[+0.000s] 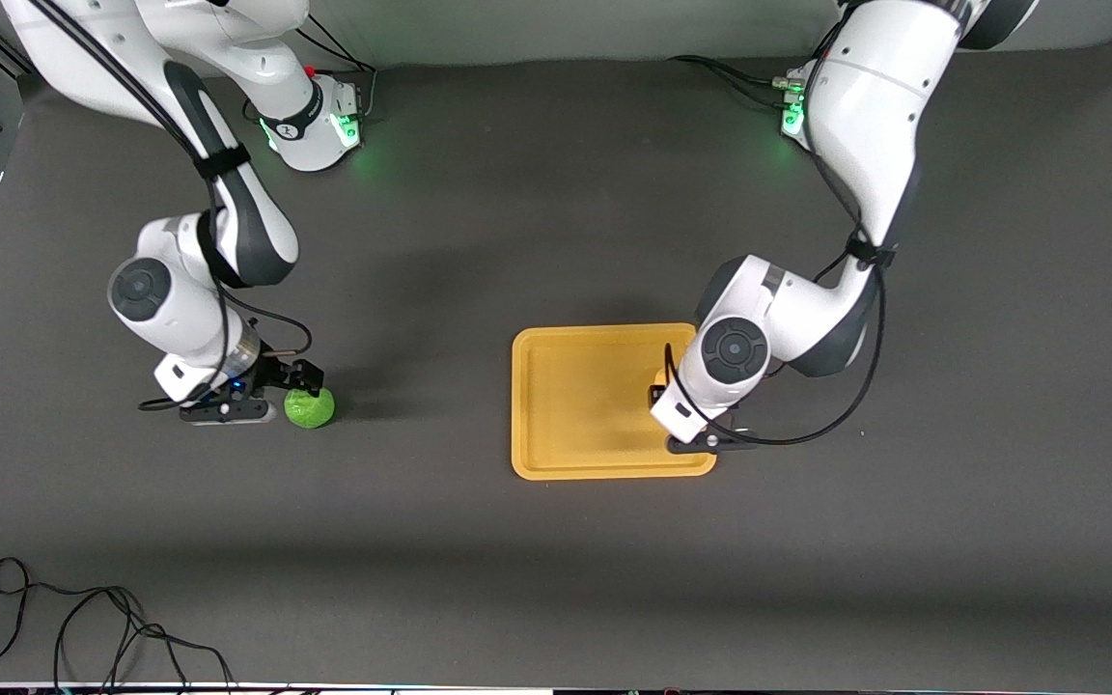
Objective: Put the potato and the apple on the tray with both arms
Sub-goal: 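Release the potato on the tray while the right gripper grasps the apple, then lift the green apple with the right gripper and carry it to the tray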
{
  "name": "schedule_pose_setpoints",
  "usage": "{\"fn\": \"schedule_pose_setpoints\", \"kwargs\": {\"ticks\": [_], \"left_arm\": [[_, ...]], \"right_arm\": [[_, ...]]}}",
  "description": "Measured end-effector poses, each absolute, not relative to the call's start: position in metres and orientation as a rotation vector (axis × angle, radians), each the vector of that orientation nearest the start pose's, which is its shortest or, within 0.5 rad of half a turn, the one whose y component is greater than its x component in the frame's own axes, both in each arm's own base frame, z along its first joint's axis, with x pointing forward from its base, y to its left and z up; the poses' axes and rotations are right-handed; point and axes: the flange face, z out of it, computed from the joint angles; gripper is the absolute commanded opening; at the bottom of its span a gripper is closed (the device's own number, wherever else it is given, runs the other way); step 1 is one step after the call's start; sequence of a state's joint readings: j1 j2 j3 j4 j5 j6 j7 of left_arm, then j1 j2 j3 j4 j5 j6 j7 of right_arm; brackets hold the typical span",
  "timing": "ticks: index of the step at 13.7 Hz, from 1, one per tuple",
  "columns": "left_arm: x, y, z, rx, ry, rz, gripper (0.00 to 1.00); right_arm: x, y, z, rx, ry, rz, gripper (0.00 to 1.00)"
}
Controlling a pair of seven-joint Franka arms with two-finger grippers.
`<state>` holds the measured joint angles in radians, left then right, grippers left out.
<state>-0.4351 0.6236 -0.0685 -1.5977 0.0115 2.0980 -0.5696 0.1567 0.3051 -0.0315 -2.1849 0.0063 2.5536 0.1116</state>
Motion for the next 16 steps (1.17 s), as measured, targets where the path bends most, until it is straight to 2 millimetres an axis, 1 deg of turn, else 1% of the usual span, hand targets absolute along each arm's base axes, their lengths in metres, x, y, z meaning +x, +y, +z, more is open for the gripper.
{"fn": "schedule_pose_setpoints", "kwargs": {"ticks": [1, 2, 4, 5, 7, 9, 10, 11, 13, 14, 15, 16], "left_arm": [[0.604, -0.313, 0.281, -3.091, -0.131, 0.190, 0.98], [0.611, -0.297, 0.309, -3.096, -0.167, 0.166, 0.99], [0.625, -0.250, 0.366, -3.114, -0.171, 0.109, 1.00], [0.629, -0.227, 0.388, -3.120, -0.155, 0.088, 1.00], [0.633, -0.179, 0.422, -3.109, -0.121, 0.078, 1.00], [0.628, -0.136, 0.454, -3.088, -0.112, 0.060, 1.00], [0.620, -0.121, 0.467, -3.062, -0.107, 0.039, 1.00], [0.610, -0.113, 0.477, -3.041, -0.105, 0.030, 1.00], [0.594, -0.100, 0.492, -3.021, -0.114, 0.043, 1.00], [0.590, -0.094, 0.500, -3.018, -0.090, 0.046, 1.00], [0.587, -0.086, 0.506, -3.017, -0.036, 0.053, 1.00], [0.585, -0.076, 0.512, -3.020, 0.022, 0.052, 1.00]], "right_arm": [[0.562, 0.071, 0.241, -3.139, -0.016, -0.098, 1.00], [0.563, 0.070, 0.231, -3.140, -0.016, -0.098, 1.00], [0.563, 0.070, 0.215, -3.140, -0.016, -0.114, 1.00], [0.562, 0.070, 0.209, -3.140, -0.016, -0.117, 0.98], [0.561, 0.069, 0.200, -3.142, -0.015, -0.106, 0.79], [0.560, 0.069, 0.194, -3.144, -0.014, -0.094, 0.64], [0.560, 0.069, 0.195, -3.143, -0.014, -0.098, 0.58], [0.561, 0.069, 0.196, -3.143, -0.013, -0.103, 0.56], [0.566, 0.070, 0.203, -3.140, -0.013, -0.127, 0.56], [0.570, 0.070, 0.213, -3.137, -0.013, -0.145, 0.56], [0.575, 0.071, 0.230, -3.135, -0.013, -0.152, 0.56], [0.581, 0.072, 0.254, -3.135, -0.013, -0.145, 0.56]]}}
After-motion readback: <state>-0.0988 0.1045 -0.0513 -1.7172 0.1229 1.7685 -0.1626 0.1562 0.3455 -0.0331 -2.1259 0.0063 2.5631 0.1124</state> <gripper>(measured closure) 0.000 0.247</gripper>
